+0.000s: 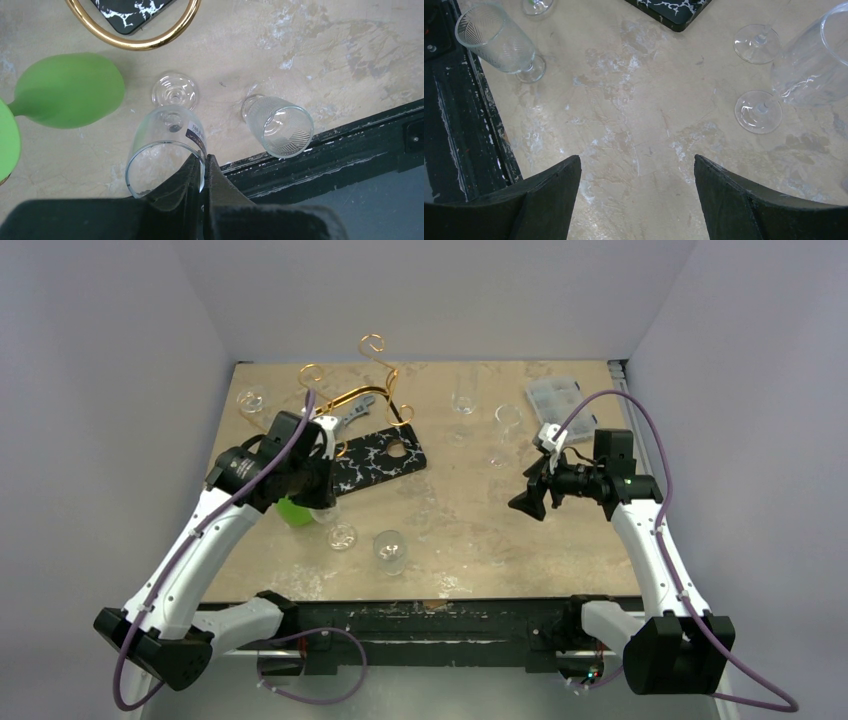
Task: Place the wine glass upside down on the wine glass rack
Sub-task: Pick up the wine glass at the center of the board, then turn the wine glass upside down at the wine rack.
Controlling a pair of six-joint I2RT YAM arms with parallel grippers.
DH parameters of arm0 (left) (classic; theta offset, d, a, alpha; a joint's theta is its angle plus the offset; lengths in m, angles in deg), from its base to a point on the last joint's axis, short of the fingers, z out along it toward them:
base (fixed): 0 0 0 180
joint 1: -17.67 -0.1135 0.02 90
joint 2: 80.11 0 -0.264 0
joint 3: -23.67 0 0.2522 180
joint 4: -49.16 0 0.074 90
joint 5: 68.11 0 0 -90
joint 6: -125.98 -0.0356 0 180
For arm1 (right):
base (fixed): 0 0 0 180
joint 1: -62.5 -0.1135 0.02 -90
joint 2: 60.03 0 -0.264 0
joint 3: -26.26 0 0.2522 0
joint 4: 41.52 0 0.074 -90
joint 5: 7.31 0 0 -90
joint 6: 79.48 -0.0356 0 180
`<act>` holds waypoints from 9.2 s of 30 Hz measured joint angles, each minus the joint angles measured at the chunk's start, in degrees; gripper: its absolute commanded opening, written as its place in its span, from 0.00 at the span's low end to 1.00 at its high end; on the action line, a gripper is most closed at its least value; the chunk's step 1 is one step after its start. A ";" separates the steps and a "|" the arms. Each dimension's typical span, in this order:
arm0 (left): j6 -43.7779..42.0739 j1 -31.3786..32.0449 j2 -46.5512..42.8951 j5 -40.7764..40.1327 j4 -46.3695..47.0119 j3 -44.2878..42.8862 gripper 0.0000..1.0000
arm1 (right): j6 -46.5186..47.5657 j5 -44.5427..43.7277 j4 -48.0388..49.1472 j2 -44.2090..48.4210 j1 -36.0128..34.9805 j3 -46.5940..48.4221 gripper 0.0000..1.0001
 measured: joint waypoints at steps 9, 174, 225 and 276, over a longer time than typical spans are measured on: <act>0.17 0.04 -0.72 1.64 3.72 -0.85 0.00 | 0.00 0.35 -0.74 -0.02 0.00 0.00 0.80; 10.08 26.97 -26.40 -15.04 39.85 19.71 1.00 | -28.00 -5.31 20.87 -2.95 -4.44 -7.48 0.00; 12.72 20.85 -30.34 -6.01 46.53 24.52 1.00 | 21.20 -29.57 -25.16 -9.42 -22.03 35.04 0.00; 35.67 16.13 -25.77 5.86 70.44 34.64 1.00 | 38.95 -41.94 5.88 12.31 -40.87 7.43 0.00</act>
